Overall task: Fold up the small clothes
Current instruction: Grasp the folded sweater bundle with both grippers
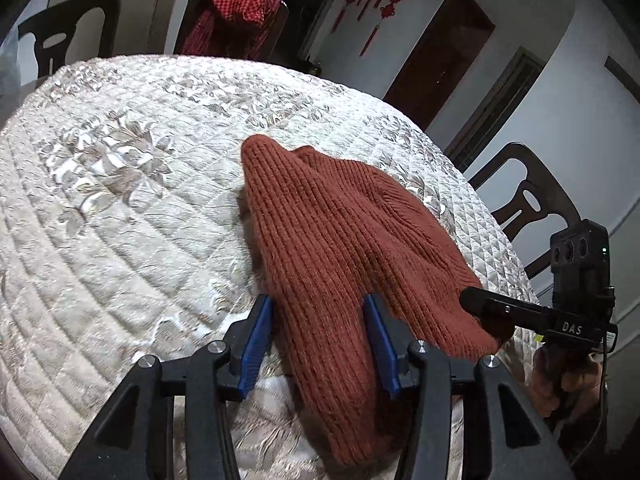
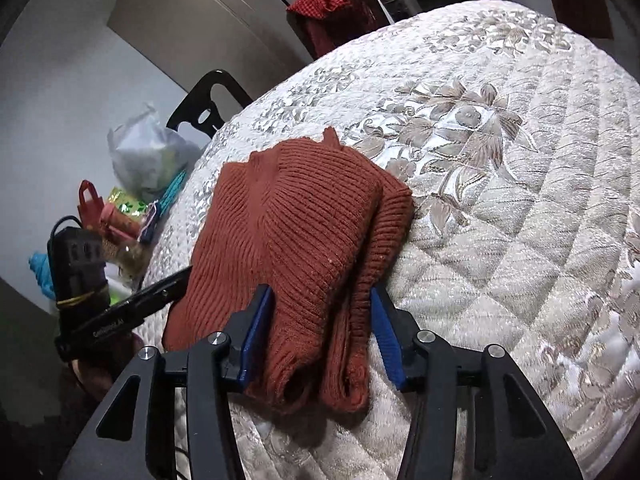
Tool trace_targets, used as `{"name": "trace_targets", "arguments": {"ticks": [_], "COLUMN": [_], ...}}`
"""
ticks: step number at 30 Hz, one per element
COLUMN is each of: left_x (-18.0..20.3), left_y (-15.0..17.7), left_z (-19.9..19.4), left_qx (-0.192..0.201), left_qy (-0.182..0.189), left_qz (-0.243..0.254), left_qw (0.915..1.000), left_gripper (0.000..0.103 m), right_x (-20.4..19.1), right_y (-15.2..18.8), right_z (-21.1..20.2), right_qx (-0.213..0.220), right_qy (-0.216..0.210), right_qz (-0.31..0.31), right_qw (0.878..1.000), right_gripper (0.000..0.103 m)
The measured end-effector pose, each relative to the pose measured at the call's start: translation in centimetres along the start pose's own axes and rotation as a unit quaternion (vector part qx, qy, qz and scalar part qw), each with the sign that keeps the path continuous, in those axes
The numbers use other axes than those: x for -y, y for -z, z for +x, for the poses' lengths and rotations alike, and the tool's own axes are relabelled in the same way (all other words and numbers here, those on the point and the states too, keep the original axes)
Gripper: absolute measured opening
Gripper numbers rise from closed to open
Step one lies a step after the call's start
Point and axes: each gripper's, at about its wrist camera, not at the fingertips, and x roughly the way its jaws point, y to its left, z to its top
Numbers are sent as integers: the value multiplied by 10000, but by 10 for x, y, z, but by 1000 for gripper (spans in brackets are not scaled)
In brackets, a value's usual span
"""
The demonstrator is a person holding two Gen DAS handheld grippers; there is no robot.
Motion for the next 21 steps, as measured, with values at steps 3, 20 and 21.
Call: {"name": "trace_targets", "arguments": {"ticks": [3,20,21], "left_x": [1,43,43], "left_y": [-3,6,6], "left_z": [8,-37,-39], "left_qx": [-52,505,515], "left_qy": [10,-712,-706], "left_qz": [-21,837,842], "left_qw": [10000,9927,9926], "left_gripper": [55,31,31], "right_x": [1,-33,-36], "right_y": [-6,12,13], "right_z": [6,-28,-29], "right_qx": [4,362,387], "right_qy": [-51,-311,-323], "right_qz": [21,-238,-258], "right_qw": [10000,9986,9984], "right_gripper": [44,27,27]}}
